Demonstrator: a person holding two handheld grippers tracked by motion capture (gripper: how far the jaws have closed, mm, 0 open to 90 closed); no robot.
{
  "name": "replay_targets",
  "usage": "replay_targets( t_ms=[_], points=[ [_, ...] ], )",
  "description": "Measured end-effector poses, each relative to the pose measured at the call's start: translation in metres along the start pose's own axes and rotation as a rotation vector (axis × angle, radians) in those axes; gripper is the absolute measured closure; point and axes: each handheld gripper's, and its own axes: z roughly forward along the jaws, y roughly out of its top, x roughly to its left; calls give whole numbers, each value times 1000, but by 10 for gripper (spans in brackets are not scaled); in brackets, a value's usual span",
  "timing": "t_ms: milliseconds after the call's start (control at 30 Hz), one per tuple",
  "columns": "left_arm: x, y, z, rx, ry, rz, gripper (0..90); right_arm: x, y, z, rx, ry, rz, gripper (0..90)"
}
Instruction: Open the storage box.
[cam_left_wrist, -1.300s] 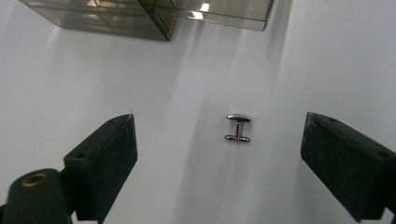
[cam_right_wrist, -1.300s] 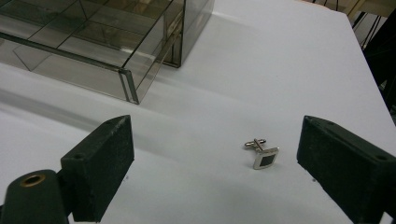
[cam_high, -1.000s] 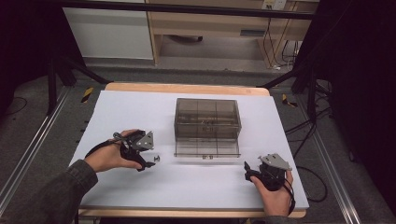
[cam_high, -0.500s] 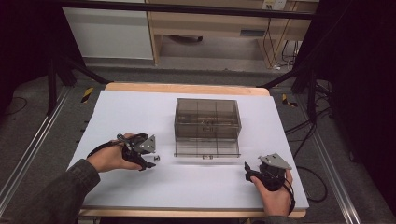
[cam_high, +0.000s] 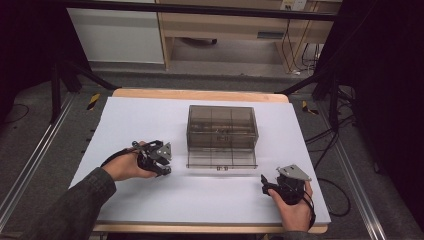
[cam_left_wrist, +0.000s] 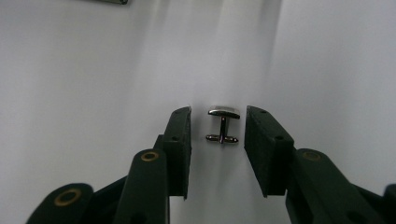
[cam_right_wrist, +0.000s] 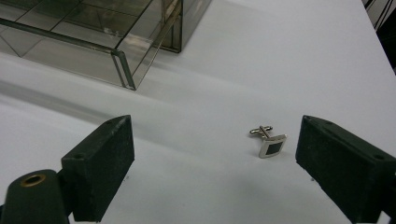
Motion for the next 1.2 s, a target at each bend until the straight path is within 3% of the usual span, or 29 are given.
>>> replay_targets(
  t_ms=[533,767,1200],
  points=[
    [2,6,5,16,-31,-10,727,0,0,0,5,8,-1,124],
    [1,7,4,19,-24,-11,737,0,0,0,5,4,-1,125],
    [-3,6,-14,-47,21,-19,742,1,0,1,6,-2,-14,124]
  ],
)
